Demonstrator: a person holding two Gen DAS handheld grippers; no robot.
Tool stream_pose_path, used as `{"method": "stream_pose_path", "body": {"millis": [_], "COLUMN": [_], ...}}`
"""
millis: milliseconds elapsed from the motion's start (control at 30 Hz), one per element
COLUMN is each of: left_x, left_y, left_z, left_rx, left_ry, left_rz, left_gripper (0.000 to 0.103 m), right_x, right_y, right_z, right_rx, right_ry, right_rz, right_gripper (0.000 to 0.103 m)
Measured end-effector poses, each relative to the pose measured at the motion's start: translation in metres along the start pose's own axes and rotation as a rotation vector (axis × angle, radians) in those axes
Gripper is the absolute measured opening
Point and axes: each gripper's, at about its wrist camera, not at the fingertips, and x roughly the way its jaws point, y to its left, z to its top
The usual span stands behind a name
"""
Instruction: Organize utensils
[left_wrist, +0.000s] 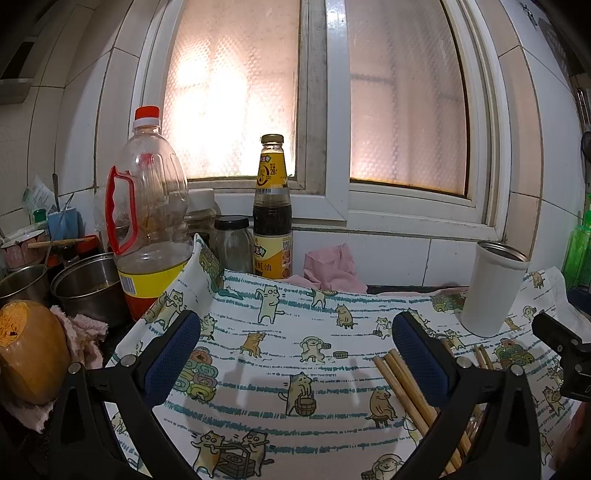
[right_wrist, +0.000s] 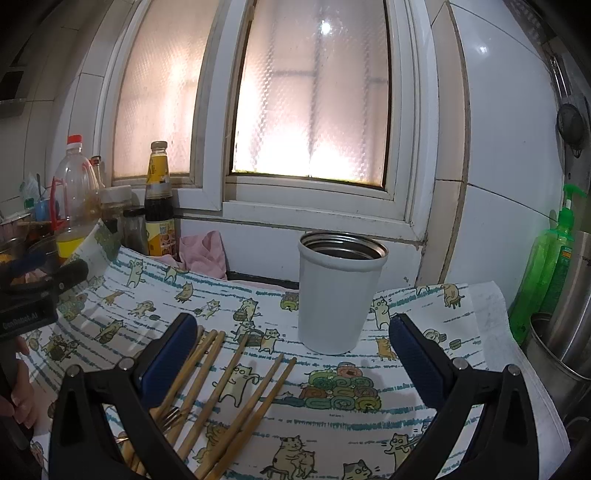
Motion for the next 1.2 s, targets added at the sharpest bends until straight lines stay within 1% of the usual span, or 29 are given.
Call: {"method": "stream_pose_path", "body": {"millis": [200,433,667,867,1033,1200], "left_x": [0.0023,0.0081,0.0056,0.0059,0.0035,0.0040], "left_y": [0.0014,0.0033,0.0019,0.0020,0.0016,0.0012], "left_z": [-0.0003,0.0007,0.0002,-0.0002,-0.0004,-0.0001], "left_rx": [-0.002,-0.006,-0.001,-0.005,-0.005,-0.004], "left_ry": [0.008,0.031,0.013,0.024,0.015,0.023], "left_rz": [0.005,-0.002,-0.002,-0.003,0.002,0.002], "left_gripper": [0.103,0.103,0.103,0.103,0.103,0.103], "right_x": [0.0011,0.0075,0.0025,0.0068,0.0037,0.0040], "right_y": [0.0013,0.0031,0.0025,0.0029,0.0028,0.0030], "right_z": [-0.0012,-0.0023,-0.0026,-0.0007,-0.0013,-0.0014], "right_rx": [-0.001,-0.003,0.004,0.001,0.003,0.004], "right_ry": [0.004,0.036,0.015,0.039,0.023,0.030], "right_rz": [-0.001,0.003,-0.013,-0.003,-0.007,-0.005], "right_gripper": [0.103,0.103,0.103,0.103,0.103,0.103]}}
